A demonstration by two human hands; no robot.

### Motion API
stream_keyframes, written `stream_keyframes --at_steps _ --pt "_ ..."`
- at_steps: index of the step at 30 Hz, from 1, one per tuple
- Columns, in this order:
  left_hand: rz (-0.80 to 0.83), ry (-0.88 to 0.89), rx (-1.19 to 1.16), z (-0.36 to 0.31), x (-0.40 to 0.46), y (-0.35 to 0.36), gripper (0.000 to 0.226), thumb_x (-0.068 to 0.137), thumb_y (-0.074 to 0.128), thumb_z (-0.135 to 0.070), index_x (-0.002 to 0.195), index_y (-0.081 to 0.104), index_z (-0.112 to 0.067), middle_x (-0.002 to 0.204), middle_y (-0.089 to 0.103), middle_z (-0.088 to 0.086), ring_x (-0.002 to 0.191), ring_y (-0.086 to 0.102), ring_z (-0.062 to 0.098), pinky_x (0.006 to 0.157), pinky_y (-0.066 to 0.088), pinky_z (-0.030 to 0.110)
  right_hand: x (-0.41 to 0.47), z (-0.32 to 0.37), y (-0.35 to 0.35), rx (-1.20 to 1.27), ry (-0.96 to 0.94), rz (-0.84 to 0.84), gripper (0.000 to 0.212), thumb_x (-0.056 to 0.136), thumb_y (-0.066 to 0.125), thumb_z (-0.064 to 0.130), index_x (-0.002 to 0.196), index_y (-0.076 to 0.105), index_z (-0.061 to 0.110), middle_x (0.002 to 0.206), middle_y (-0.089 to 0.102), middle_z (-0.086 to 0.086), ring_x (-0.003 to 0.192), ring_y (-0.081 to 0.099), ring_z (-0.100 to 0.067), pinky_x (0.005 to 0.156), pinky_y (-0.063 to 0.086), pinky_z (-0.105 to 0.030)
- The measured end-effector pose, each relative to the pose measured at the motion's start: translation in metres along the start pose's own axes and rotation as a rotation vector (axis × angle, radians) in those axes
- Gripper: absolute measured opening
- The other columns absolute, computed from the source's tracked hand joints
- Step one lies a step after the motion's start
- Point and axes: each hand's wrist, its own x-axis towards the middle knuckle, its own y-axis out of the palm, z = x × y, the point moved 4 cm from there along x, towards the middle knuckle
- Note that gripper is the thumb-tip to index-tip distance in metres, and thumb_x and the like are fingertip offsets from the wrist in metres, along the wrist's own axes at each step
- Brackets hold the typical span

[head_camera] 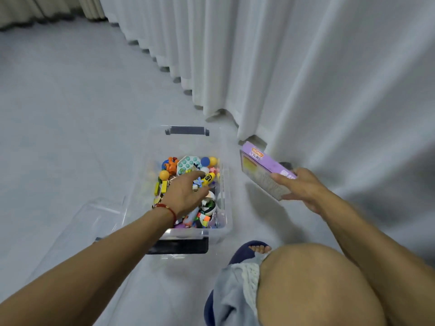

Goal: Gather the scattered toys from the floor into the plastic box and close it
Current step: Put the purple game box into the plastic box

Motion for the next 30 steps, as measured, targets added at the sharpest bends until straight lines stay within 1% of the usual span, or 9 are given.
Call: stream_keyframes --at_steps 4,7,11,14,16,19,22,25,30 --pt "0.024 -0.263 -0.995 -0.055 -0.008 -0.008 0.085 0.072 0.076 -0.059 0.141 0.046 -0.019 0.131 0.059 0.009 0.107 0.066 0.026 0.082 0.060 0.044 -0.039 0.060 0.017 -0.244 -0.239 -0.083 0.051 0.064 0.079 0.063 0.093 0.055 0.028 0.111 0.060 -0.001 0.093 0.065 -0.022 0.085 0.057 -0.048" --pt "-0.053 -0.313 -1.333 -0.062 -0.009 -0.034 0.076 0.074 0.079 -0.053 0.131 0.055 -0.010 0.117 0.067 0.018 0.100 0.070 0.035 0.075 0.060 0.047 -0.064 0.097 0.048 -0.568 -0.494 -0.050 0.047 0.072 0.080 0.053 0.100 0.049 0.030 0.126 0.041 0.001 0.109 0.052 -0.021 0.092 0.045 -0.037" --pt "-0.293 -0.392 -1.291 -0.033 -0.026 -0.059 0.011 0.093 0.060 -0.007 0.087 0.067 -0.003 0.064 0.070 0.009 0.065 0.067 0.026 0.063 0.061 0.040 -0.084 0.115 0.077 -0.537 -0.646 0.174 0.037 0.086 0.076 0.035 0.116 0.055 0.027 0.127 0.039 0.007 0.118 0.048 -0.015 0.099 0.044 -0.032" --pt "-0.369 -0.462 -1.317 0.017 -0.037 -0.059 0.007 0.094 0.057 -0.001 0.096 0.063 -0.002 0.076 0.071 0.012 0.071 0.067 0.027 0.074 0.058 0.048 -0.083 0.112 0.071 -0.535 -0.604 0.213 0.044 0.091 0.067 0.043 0.132 0.052 0.033 0.139 0.040 0.012 0.125 0.045 -0.010 0.106 0.041 -0.032" --pt "-0.389 -0.506 -1.339 0.044 -0.040 -0.048 0.027 0.093 0.060 -0.001 0.119 0.056 -0.003 0.101 0.070 0.018 0.082 0.066 0.032 0.073 0.057 0.049 -0.080 0.107 0.062 -0.600 -0.612 0.167 0.041 0.094 0.064 0.040 0.133 0.053 0.032 0.141 0.043 0.009 0.125 0.046 -0.008 0.107 0.038 -0.029" --pt "-0.377 -0.601 -1.357 0.067 -0.039 -0.020 0.047 0.091 0.066 -0.003 0.131 0.045 -0.015 0.111 0.067 0.016 0.085 0.068 0.027 0.070 0.060 0.044 -0.079 0.098 0.044 -0.700 -0.574 0.186 0.035 0.095 0.062 0.040 0.128 0.057 0.035 0.138 0.045 0.011 0.122 0.050 -0.007 0.104 0.043 -0.031" --pt "-0.188 -0.646 -0.797 0.082 -0.024 0.004 0.068 0.075 0.084 -0.021 0.135 0.053 -0.014 0.113 0.066 0.012 0.090 0.067 0.027 0.079 0.058 0.040 -0.083 0.088 0.002 -0.726 -0.484 0.254 0.022 0.092 0.064 0.041 0.114 0.062 0.043 0.126 0.055 0.014 0.116 0.059 -0.006 0.093 0.051 -0.031" --pt "-0.102 -0.543 -0.113 0.053 -0.004 -0.004 0.059 0.080 0.072 -0.020 0.136 0.056 -0.016 0.130 0.062 0.007 0.116 0.059 0.031 0.102 0.044 0.038 -0.092 0.078 -0.061 -0.663 -0.339 0.251 0.016 0.091 0.066 0.038 0.106 0.068 0.043 0.111 0.070 0.015 0.102 0.069 -0.013 0.088 0.059 -0.039" --pt "0.034 -0.056 -0.127 -0.116 0.019 0.003 0.037 0.085 0.063 -0.021 0.122 0.065 -0.017 0.121 0.066 0.006 0.106 0.061 0.020 0.088 0.044 0.023 -0.104 0.030 -0.154 -0.415 -0.148 0.030 0.018 0.097 0.064 0.020 0.113 0.071 0.021 0.112 0.070 0.002 0.104 0.068 -0.018 0.084 0.060 -0.038"
